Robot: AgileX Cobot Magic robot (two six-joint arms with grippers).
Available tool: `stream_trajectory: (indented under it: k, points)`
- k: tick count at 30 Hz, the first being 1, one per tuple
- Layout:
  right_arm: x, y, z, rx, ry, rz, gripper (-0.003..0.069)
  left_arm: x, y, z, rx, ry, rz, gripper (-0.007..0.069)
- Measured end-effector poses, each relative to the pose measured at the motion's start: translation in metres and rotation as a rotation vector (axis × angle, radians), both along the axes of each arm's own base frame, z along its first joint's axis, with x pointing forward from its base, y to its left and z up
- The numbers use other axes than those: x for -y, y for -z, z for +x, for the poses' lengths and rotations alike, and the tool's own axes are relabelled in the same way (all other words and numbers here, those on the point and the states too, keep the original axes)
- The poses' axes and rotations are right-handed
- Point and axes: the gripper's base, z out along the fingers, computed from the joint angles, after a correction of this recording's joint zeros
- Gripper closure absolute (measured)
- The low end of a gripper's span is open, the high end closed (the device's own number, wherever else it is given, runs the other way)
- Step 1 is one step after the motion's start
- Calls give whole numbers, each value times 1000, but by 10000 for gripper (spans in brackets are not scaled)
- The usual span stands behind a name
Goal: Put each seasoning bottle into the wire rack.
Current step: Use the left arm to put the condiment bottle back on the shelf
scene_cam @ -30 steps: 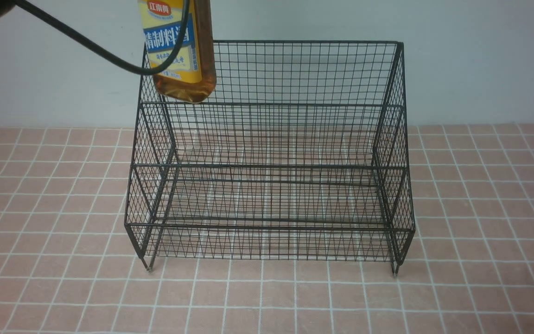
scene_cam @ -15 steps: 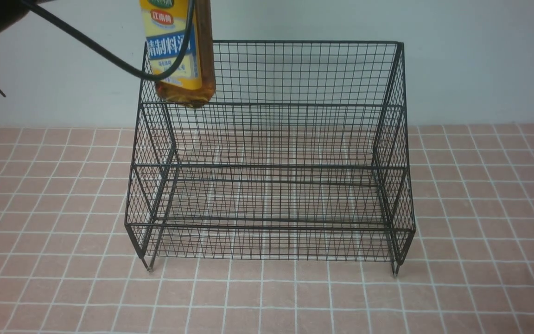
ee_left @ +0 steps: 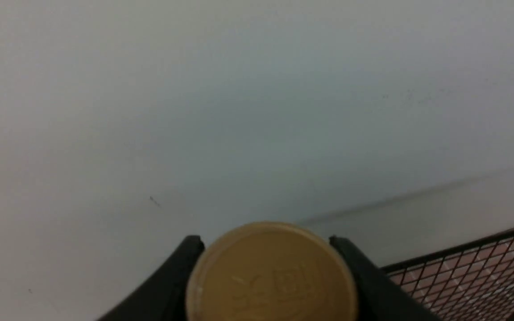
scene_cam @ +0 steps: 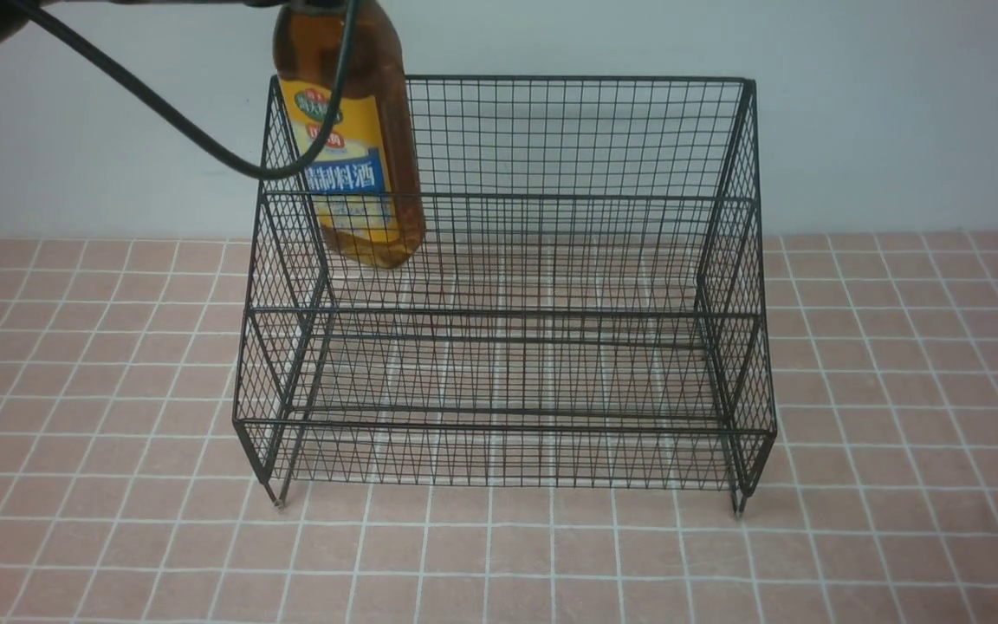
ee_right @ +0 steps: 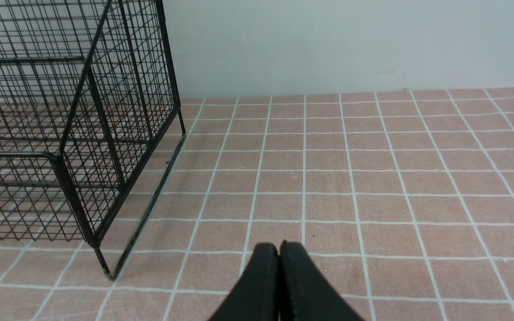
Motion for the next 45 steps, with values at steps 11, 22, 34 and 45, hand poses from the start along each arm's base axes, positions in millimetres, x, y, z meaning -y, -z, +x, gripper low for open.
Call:
stream_trajectory:
  k: [11, 22, 34, 45]
  points:
    - [0, 0, 0, 0, 0, 0, 671, 4, 33, 16, -111, 14, 42, 317]
    - [0, 0, 0, 0, 0, 0, 671, 6, 48, 24, -154, 3, 25, 317]
    - [0, 0, 0, 0, 0, 0, 671, 4, 24, 25, -11, -33, -33, 225]
    - [0, 0, 0, 0, 0, 0, 671, -8, -42, -34, 38, 9, 0, 391]
